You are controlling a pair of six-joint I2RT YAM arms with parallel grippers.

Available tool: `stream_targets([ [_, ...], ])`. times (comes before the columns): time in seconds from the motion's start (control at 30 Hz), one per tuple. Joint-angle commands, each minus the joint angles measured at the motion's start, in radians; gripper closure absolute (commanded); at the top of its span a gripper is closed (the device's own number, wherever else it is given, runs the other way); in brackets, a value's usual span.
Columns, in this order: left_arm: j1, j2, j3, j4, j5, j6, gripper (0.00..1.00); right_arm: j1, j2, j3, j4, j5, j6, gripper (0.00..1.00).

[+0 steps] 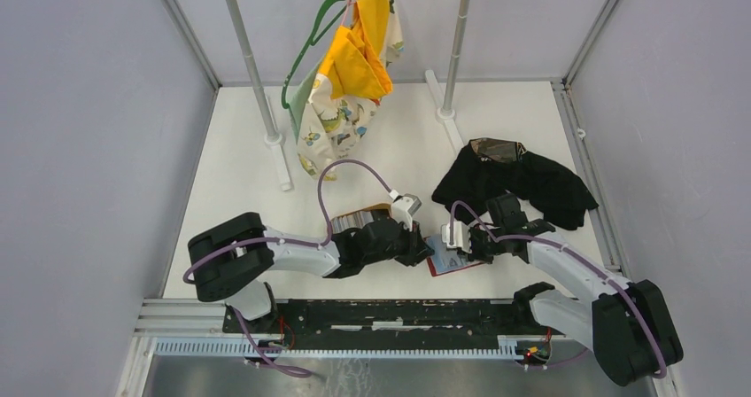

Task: Put the credit cards into the card holder
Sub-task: Turn over the card slot in the card holder.

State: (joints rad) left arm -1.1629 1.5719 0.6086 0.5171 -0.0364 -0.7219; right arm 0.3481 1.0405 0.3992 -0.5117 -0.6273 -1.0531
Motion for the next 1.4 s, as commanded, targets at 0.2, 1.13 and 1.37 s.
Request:
stream_targets([
  [0.2,-0.004,0.052,0.046,0.018,-0.039,-0.047,0.69,0.055,0.072,0.024,0.002,0.055,-0.001,0.88],
  [1.13,0.017,0.192,0.091,0.174,0.032,-0.183,0.45,0.064,0.075,0.018,-0.001,0.057,-0.004,0.88],
  [1.37,0.017,0.181,0.086,0.187,0.049,-0.185,0.47,0.065,0.076,0.017,-0.001,0.058,-0.004,0.88],
])
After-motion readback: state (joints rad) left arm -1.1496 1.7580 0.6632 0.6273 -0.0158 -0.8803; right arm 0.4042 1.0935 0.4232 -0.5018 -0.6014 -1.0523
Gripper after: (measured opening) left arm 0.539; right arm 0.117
